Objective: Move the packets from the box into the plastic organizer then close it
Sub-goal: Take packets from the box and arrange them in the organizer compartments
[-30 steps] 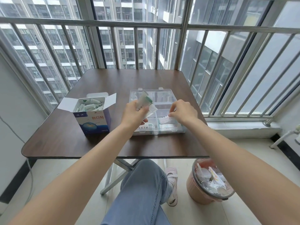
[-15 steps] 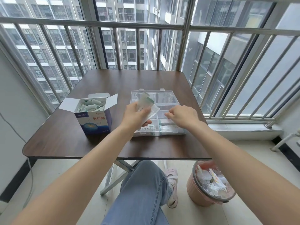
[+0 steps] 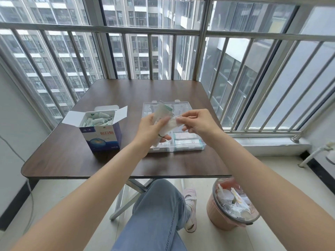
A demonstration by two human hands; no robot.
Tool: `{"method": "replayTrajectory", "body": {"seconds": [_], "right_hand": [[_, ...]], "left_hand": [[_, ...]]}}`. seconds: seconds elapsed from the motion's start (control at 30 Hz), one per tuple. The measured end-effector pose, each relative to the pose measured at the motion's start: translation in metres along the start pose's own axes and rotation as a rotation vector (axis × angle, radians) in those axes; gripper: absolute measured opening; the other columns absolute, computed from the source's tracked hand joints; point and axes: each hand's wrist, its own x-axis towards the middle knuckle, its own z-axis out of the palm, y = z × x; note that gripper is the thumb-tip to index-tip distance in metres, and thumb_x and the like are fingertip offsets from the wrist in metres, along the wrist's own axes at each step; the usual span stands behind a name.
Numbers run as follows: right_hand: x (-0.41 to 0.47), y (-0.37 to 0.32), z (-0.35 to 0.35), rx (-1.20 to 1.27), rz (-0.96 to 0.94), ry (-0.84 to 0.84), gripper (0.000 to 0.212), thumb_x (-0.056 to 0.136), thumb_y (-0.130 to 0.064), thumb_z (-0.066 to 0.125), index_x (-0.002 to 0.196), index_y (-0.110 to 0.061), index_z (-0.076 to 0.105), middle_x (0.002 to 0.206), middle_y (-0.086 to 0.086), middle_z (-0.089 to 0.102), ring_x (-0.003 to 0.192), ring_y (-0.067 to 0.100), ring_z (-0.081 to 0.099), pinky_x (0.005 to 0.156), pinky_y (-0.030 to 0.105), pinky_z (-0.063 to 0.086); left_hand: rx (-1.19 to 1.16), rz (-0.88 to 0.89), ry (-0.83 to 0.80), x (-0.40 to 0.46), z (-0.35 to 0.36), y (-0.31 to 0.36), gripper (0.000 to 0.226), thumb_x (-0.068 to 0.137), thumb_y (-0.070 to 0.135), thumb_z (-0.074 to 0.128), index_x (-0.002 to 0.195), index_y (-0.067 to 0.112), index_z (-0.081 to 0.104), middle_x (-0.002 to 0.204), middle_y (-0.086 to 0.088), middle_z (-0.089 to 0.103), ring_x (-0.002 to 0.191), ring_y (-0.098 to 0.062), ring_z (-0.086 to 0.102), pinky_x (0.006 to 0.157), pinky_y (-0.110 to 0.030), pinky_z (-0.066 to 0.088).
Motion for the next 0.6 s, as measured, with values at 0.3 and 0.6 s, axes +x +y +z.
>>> {"method": "replayTrajectory", "body": {"seconds": [0.3, 0.6], "right_hand": [[0.019, 0.014, -0.025, -0.027, 0.025, 0.058, 0.004, 0.083, -0.001, 0.067, 0.081, 0.002, 0.065, 0.075, 0.010, 0.065, 0.072, 0.015, 0.065, 0.067, 0.012, 0.053], [0.033, 0.023, -0.022, -0.706, -0.061, 0.055, 0.006, 0.077, -0.004, 0.071, 0.080, -0.008, 0.074, 0.077, 0.003, 0.069, 0.071, 0.007, 0.058, 0.060, 0.005, 0.039]], "left_hand": [[0.101, 0.021, 0.094, 0.010, -0.016, -0.003, 0.022, 0.095, 0.023, 0.054, 0.113, 0.011, 0.055, 0.083, -0.001, 0.069, 0.039, -0.007, 0.056, 0.039, -0.017, 0.045], [0.100, -0.005, 0.053, 0.009, -0.012, -0.002, 0.023, 0.093, 0.025, 0.058, 0.110, 0.010, 0.055, 0.086, 0.000, 0.069, 0.041, -0.007, 0.055, 0.044, -0.018, 0.048]]}}
